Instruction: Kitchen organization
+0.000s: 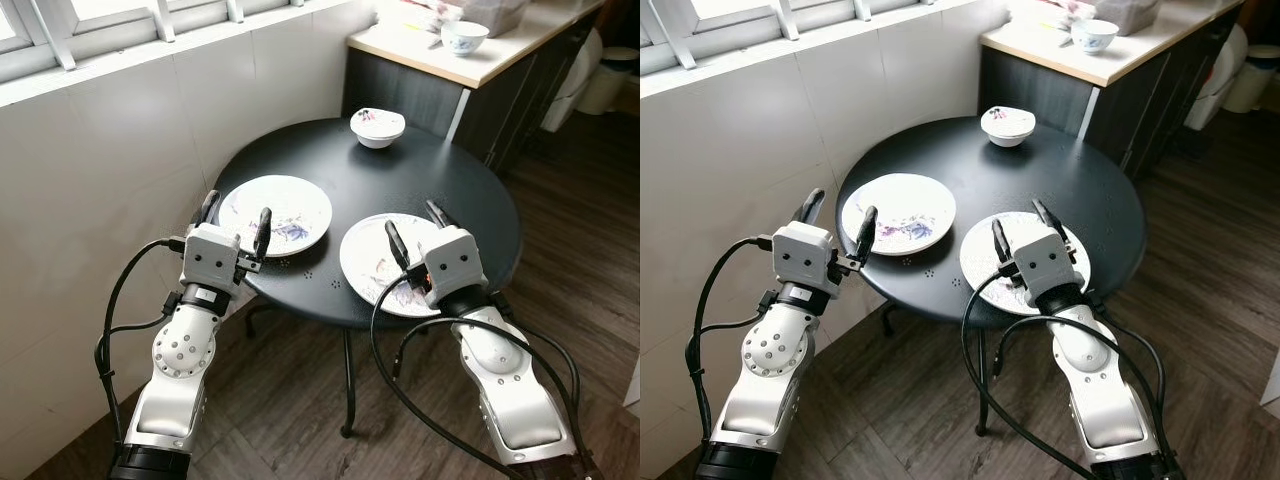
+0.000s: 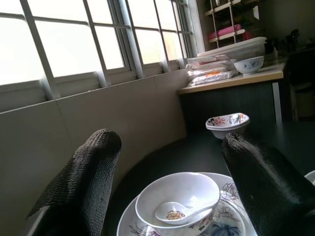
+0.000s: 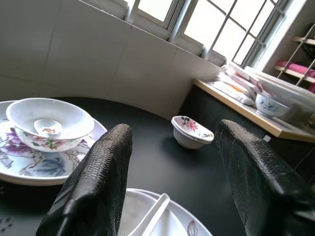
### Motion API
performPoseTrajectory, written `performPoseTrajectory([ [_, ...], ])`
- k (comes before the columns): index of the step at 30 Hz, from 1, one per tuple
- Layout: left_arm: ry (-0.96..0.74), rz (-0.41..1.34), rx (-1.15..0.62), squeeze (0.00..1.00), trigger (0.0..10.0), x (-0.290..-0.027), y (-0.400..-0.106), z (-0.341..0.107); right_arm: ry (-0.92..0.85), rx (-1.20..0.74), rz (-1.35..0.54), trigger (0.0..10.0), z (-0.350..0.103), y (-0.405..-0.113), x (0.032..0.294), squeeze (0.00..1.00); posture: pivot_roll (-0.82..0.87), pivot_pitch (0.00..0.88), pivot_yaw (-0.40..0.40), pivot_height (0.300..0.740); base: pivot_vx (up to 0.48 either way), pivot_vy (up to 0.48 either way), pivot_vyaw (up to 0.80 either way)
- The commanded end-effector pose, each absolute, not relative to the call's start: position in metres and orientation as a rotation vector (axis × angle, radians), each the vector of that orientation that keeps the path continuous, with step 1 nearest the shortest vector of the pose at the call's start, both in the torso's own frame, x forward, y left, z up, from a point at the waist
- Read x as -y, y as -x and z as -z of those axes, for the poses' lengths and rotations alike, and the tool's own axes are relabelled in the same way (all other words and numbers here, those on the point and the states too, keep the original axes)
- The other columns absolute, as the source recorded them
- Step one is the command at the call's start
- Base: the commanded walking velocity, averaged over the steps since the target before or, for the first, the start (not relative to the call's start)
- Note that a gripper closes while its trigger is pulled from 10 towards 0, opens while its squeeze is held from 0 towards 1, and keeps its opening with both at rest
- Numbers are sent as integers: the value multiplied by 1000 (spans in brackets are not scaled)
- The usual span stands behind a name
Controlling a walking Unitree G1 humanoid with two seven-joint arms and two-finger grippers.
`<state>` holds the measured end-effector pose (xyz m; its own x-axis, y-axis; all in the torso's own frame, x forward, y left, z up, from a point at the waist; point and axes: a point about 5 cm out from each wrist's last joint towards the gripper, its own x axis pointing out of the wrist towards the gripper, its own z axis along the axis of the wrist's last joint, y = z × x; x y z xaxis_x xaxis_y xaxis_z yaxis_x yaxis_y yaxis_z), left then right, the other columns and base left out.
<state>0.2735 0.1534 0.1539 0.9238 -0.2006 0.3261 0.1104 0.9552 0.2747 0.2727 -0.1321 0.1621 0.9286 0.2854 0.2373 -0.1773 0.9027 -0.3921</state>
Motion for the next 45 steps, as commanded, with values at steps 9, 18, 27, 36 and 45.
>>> performPoseTrajectory([
  [9,-240,157,359,0,10000,-152,-275,-155,345,281,-218,10000,-163,-280,136,0,-31,0,-33,740,201,0,0],
  [18,-244,149,355,0,10000,-152,-276,-155,205,188,-221,10000,-156,-284,138,0,-32,0,-32,740,0,0,0],
  [27,-250,151,353,0,10000,-152,-277,-154,-166,-104,-317,10000,-137,-293,127,0,-30,0,-30,740,0,0,0],
  [36,-249,152,352,0,10000,-150,-278,-153,-232,-304,-318,10000,-123,-309,130,0,-23,0,-34,740,0,0,0],
  [45,-248,147,352,0,10000,-150,-277,-152,-207,-471,-257,10000,-109,-323,134,0,-13,0,-39,740,0,0,0],
])
